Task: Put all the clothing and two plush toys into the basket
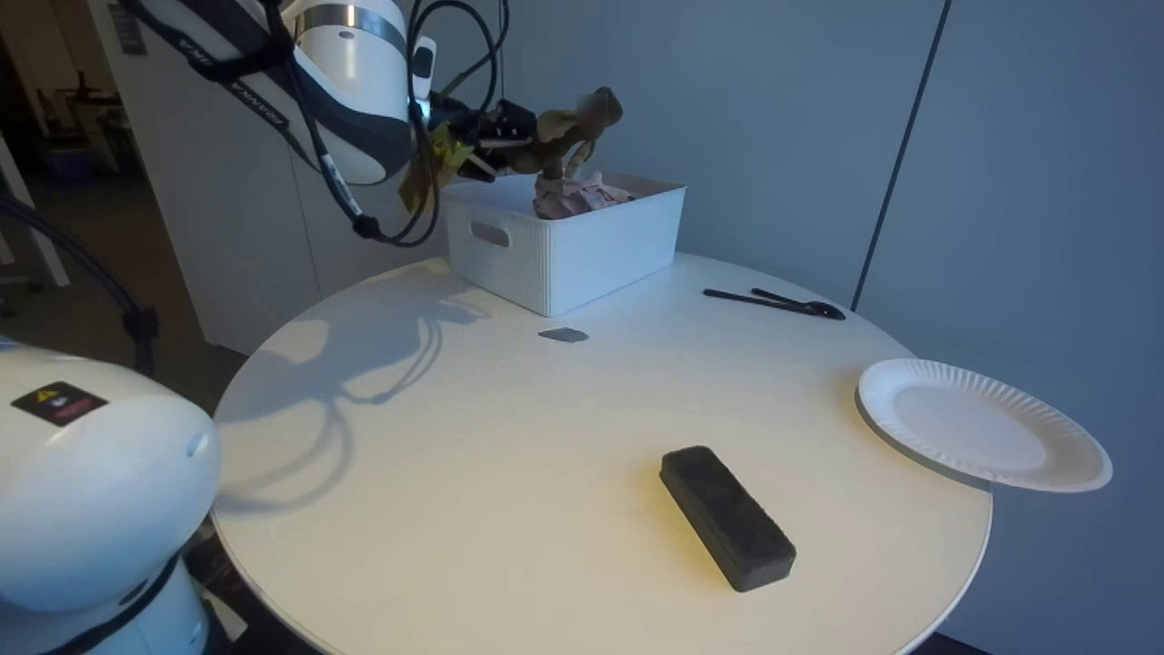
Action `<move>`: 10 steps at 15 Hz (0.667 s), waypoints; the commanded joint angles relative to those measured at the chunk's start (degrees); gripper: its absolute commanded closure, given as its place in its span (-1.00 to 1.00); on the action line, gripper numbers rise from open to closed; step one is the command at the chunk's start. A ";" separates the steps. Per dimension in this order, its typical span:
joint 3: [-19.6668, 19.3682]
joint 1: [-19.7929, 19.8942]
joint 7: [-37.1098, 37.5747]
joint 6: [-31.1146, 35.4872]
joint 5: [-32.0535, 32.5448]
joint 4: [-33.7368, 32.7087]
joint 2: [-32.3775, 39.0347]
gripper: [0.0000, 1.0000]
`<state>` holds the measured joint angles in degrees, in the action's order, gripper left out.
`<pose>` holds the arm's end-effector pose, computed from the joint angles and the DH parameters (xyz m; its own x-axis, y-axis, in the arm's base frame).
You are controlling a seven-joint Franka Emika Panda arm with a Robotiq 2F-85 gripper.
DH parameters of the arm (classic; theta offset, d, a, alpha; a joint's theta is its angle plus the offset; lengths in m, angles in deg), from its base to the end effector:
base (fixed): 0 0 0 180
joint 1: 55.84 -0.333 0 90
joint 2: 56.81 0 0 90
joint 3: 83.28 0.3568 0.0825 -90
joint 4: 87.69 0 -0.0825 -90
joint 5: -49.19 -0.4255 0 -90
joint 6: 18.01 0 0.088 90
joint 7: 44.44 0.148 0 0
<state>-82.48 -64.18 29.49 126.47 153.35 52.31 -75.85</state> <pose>0.5135 0.0687 0.4638 0.5093 0.5439 0.6669 -0.1305 -0.7172 0.6846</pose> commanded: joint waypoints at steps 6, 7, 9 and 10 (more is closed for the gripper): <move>4.53 -1.55 -4.59 -3.80 7.54 -15.49 16.81 0.80; 4.60 -1.40 -6.05 -3.81 6.06 -16.59 17.60 0.18; 4.52 -1.00 -7.99 -3.42 5.31 -18.39 19.25 0.08; 4.49 -0.78 -8.78 -3.48 4.73 -18.96 19.82 -0.06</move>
<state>-78.67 -66.18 24.04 123.30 159.08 37.20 -58.72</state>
